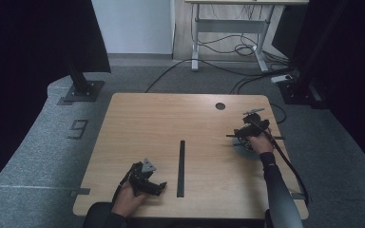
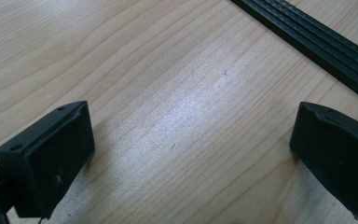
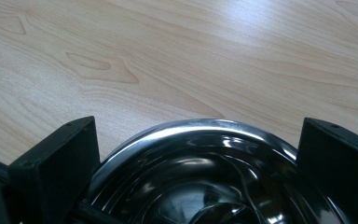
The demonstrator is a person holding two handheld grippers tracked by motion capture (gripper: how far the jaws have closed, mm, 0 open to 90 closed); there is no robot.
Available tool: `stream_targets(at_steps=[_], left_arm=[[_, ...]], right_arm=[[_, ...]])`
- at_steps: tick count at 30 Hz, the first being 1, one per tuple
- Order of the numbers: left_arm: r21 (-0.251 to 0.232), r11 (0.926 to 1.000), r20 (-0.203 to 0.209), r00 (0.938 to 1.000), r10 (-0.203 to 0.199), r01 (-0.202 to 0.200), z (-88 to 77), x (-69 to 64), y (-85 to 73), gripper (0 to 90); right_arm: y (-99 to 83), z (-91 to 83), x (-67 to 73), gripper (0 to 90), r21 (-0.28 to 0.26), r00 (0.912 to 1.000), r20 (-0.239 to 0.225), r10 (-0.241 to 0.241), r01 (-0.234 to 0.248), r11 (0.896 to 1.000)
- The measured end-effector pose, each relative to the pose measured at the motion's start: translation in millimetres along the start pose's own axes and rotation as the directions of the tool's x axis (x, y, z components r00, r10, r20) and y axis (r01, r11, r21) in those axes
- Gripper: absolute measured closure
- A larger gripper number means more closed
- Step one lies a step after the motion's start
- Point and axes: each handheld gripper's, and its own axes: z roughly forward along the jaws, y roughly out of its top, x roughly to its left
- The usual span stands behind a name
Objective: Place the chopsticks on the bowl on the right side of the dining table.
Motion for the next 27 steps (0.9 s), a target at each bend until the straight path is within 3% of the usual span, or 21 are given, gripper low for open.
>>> stream_targets(at_steps=[6,10,20,27], left_arm=[[0.0,1.0,0.0,1.0,0.0,0.0,0.0,0.0,0.0,0.0],[0.0,1.0,0.0,1.0,0.0,0.0,0.0,0.0,0.0,0.0],[0.0,1.0,0.0,1.0,-0.001,0.001,-0.1,0.0,-0.1,0.0],[0.0,1.0,0.0,1.0,0.0,0.0,-0.1,0.1,-0.1,0.0]], right_arm=[[0.1,-6.4,0.3,0.0,-0.012,0.9998,-0.004,-0.017,0.017,1.0],[-0.2,-18.7,-1.8,0.0,-0.029,0.9981,-0.015,-0.059,0.059,0.998],[-11.0,-64.0,-11.3,0.0,-0.097,0.9968,-0.064,-0.047,0.041,0.994],[-27.4,-91.2,-9.4,0.0,-0.118,0.995,-0.085,-0.052,0.042,0.992]])
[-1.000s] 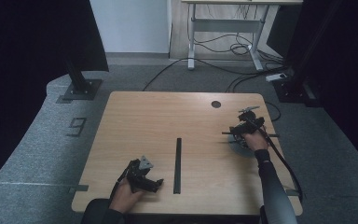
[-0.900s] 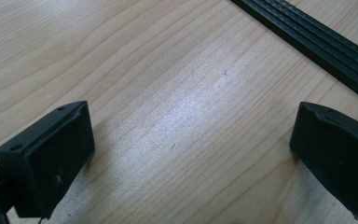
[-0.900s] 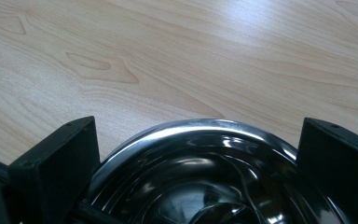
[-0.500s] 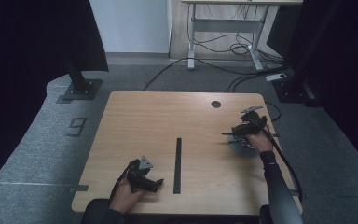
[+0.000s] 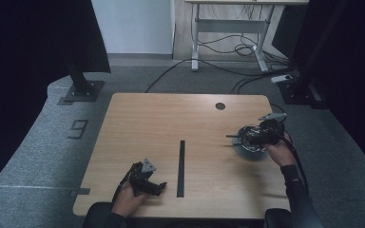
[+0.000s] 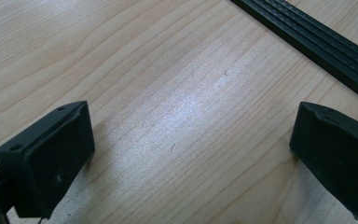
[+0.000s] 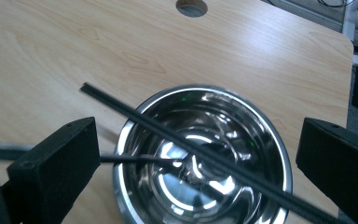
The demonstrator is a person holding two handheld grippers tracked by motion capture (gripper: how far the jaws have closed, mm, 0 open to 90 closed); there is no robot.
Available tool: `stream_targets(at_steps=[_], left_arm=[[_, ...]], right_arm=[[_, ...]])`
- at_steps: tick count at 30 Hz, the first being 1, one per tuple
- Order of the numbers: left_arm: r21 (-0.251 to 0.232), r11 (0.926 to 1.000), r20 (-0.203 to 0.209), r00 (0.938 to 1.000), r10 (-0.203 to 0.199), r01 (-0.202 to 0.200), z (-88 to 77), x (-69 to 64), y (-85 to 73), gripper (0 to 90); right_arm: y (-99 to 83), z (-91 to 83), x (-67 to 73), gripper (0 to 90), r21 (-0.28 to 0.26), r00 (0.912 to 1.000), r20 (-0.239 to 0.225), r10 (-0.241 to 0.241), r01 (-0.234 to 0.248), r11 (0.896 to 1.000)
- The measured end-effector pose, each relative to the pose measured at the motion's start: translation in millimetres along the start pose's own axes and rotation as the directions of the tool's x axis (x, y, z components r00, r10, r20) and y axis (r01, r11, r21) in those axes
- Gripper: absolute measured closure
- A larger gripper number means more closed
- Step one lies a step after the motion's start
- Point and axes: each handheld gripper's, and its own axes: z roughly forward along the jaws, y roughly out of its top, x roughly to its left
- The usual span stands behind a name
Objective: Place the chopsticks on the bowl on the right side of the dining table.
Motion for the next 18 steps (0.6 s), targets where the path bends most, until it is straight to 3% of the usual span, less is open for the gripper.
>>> stream_targets(at_steps=[18], left_arm=[[-0.004,1.0,0.0,1.0,-0.002,0.002,0.3,-0.1,0.0,0.0]], right_arm=[[-39.9,-54.7,35.5,0.0,-0.031,0.9989,-0.025,-0.039,0.038,0.999]])
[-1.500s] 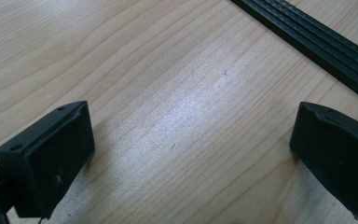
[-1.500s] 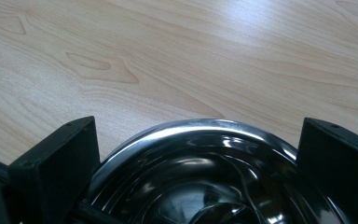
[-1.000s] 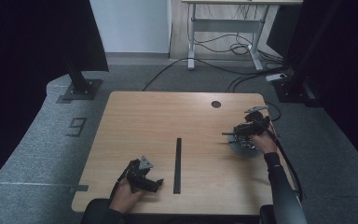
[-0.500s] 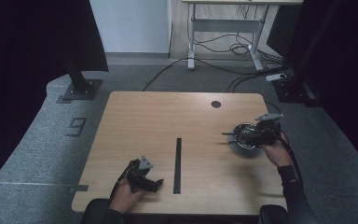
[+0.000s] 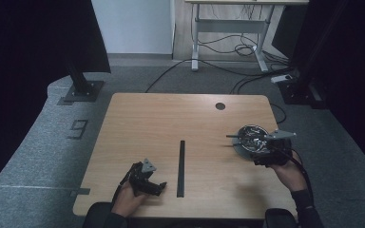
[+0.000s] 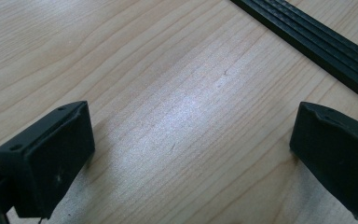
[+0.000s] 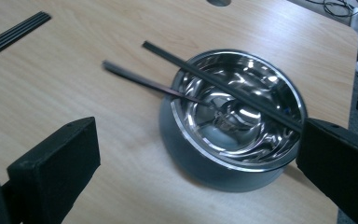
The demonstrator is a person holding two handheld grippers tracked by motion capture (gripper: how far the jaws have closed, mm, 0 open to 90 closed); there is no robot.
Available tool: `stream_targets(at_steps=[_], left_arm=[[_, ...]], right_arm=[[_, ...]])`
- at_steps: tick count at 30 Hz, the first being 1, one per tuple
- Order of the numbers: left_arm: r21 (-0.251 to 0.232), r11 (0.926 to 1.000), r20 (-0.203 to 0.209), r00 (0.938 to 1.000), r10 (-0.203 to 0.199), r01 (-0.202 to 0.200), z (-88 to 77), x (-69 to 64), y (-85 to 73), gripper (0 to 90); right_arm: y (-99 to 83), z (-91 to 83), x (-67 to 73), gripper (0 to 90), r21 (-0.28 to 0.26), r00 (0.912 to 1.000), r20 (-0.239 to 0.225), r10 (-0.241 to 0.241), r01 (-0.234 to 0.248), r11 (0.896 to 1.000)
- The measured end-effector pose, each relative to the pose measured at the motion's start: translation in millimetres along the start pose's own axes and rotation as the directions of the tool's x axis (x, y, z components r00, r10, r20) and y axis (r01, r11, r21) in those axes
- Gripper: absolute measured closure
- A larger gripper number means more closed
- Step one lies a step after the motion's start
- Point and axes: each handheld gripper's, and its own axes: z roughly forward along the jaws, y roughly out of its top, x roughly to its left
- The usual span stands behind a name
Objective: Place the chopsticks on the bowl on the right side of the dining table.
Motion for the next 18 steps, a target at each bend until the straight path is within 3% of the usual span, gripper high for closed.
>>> stream_targets(at_steps=[6,12,15,18], left_arm=[[0.002,1.0,0.0,1.0,0.002,-0.002,-0.1,0.1,0.0,0.0],[0.001,1.0,0.0,1.0,0.002,-0.002,-0.1,0.1,0.0,0.0],[0.005,1.0,0.0,1.0,0.005,-0.005,-0.3,0.3,0.0,0.0],[0.005,1.0,0.0,1.0,0.007,-0.007,-0.3,0.5,0.0,0.0]], right_arm=[[-7.9,-1.8,21.1,0.0,0.001,0.9987,-0.05,-0.014,0.014,1.0],[-15.6,12.2,46.0,0.0,-0.002,0.9924,-0.122,-0.018,0.018,1.0],[-20.3,25.4,61.1,0.0,0.012,0.9874,-0.151,-0.047,0.049,0.999],[-24.7,40.1,77.0,0.0,0.03,0.9849,-0.143,-0.098,0.103,0.994]])
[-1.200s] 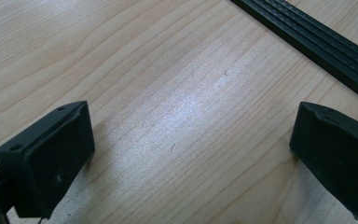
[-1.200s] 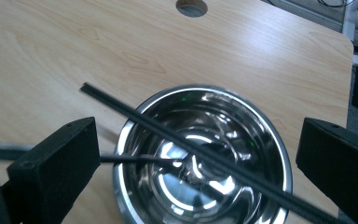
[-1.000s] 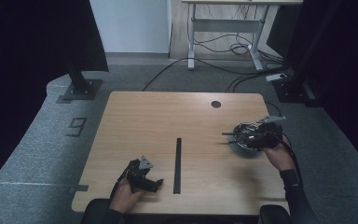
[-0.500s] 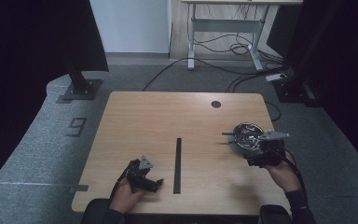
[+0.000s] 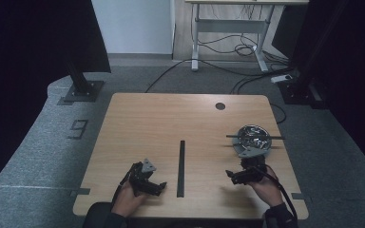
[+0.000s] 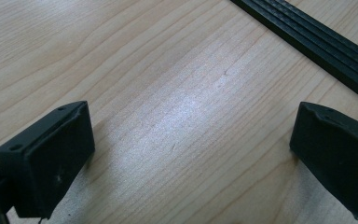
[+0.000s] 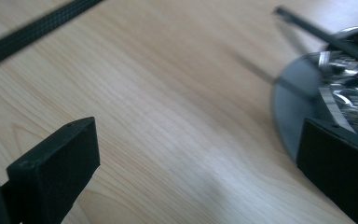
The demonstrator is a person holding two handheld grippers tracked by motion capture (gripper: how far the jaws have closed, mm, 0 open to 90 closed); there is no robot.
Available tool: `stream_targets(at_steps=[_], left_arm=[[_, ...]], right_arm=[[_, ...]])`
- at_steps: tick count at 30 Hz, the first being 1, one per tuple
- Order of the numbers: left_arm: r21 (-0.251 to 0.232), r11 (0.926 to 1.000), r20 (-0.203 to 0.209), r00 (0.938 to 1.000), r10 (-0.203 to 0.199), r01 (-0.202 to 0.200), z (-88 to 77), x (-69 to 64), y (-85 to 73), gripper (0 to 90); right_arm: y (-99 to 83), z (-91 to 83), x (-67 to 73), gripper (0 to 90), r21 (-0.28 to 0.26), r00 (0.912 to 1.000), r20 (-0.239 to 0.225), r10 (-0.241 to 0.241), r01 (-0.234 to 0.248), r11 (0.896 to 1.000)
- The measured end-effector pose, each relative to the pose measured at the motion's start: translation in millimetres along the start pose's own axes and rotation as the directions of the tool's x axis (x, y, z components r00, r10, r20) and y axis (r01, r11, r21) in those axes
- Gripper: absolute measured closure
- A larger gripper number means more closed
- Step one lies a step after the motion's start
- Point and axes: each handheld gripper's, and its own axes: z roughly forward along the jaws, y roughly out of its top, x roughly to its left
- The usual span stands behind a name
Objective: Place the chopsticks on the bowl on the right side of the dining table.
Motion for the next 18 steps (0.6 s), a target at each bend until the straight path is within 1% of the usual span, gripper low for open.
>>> stream_targets(at_steps=[1,5,6,8,10,12,13,14,18], left_arm=[[0.0,1.0,0.0,1.0,0.0,0.0,0.0,0.0,0.0,0.0],[0.0,1.0,0.0,1.0,0.0,0.0,0.0,0.0,0.0,0.0],[0.0,1.0,0.0,1.0,0.0,0.0,0.0,0.0,0.0,0.0],[0.0,1.0,0.0,1.0,0.0,0.0,0.0,0.0,0.0,0.0],[0.0,1.0,0.0,1.0,-0.001,0.001,0.0,-0.1,0.0,0.0],[0.0,1.0,0.0,1.0,-0.001,0.001,0.0,-0.2,-0.1,0.0],[0.0,1.0,-0.001,1.0,-0.001,0.001,0.0,-0.2,-0.1,0.0],[-0.001,1.0,0.0,1.0,-0.002,0.002,0.0,-0.2,-0.1,0.0],[0.0,1.0,0.0,1.0,-0.001,0.001,0.0,-0.2,0.0,0.0]], right_arm=[[-1.0,5.7,3.8,0.0,0.001,0.9999,-0.009,-0.009,0.009,1.0],[-6.5,29.6,15.6,0.0,-0.008,0.9986,-0.051,-0.009,0.009,1.0],[-8.3,35.6,17.5,0.0,-0.004,0.9985,-0.053,-0.014,0.014,1.0],[-13.0,47.5,20.2,0.0,0.017,0.998,-0.048,-0.041,0.041,0.999],[-17.3,53.9,21.2,0.0,0.012,0.9978,-0.055,-0.037,0.038,0.999],[-21.3,56.5,19.4,0.0,-0.021,0.9969,-0.078,0.003,-0.005,1.0],[-22.4,57.1,18.9,0.0,-0.029,0.9966,-0.081,0.01,-0.013,0.999],[-22.8,57.6,18.2,0.0,-0.03,0.9959,-0.088,0.019,-0.022,0.999],[-22.8,58.2,16.5,0.0,-0.023,0.9947,-0.099,0.028,-0.031,0.999]])
